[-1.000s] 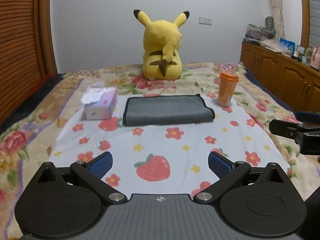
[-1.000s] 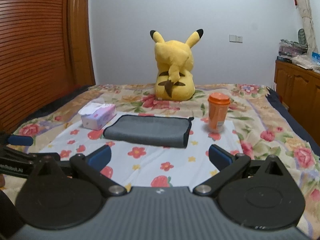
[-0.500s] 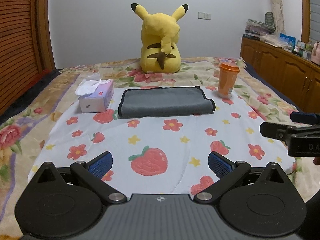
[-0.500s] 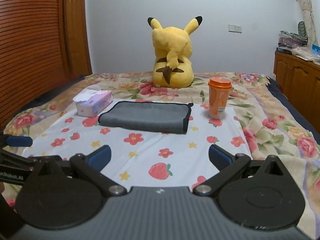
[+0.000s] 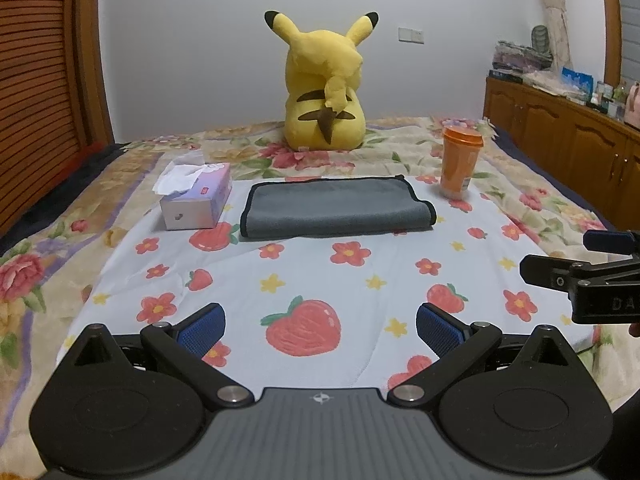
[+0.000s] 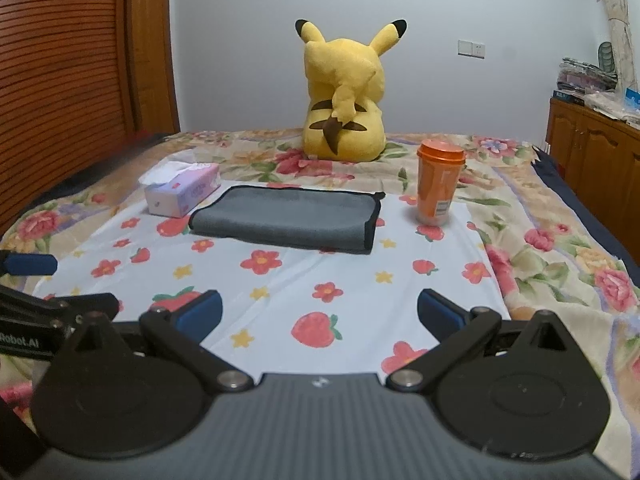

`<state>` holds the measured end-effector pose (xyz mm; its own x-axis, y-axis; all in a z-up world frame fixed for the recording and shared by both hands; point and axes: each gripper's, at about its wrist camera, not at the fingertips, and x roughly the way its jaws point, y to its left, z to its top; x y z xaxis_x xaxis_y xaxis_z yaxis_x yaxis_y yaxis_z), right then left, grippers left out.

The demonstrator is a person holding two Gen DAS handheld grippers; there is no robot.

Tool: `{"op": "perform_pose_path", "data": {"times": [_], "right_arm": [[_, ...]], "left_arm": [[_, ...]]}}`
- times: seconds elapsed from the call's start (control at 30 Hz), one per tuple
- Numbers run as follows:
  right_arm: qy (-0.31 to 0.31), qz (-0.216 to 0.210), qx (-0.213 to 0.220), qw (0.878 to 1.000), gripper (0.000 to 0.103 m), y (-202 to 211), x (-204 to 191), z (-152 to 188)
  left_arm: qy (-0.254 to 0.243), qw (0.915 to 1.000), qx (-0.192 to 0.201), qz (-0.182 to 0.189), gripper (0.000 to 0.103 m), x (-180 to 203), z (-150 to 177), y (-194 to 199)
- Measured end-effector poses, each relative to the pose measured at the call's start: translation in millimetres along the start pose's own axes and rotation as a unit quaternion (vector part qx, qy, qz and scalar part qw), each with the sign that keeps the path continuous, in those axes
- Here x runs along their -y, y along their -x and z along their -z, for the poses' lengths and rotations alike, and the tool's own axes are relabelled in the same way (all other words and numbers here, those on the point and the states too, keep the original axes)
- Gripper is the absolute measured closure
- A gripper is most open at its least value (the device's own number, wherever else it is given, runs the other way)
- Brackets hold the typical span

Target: Fold towel

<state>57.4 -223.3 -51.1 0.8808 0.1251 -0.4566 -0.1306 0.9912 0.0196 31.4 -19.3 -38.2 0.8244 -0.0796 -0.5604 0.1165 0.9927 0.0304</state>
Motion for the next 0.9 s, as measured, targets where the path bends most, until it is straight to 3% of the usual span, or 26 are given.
{"op": "perform_pose_path", "data": {"times": [0.9], "right_arm": [[-0.012, 0.010, 0.072, 0.997, 0.000, 22.5, 7.4, -1.9]], "left_arm": [[-0.012, 0.9959, 0.089, -0.008, 0.000, 2.9, -1.1, 27.4]]}}
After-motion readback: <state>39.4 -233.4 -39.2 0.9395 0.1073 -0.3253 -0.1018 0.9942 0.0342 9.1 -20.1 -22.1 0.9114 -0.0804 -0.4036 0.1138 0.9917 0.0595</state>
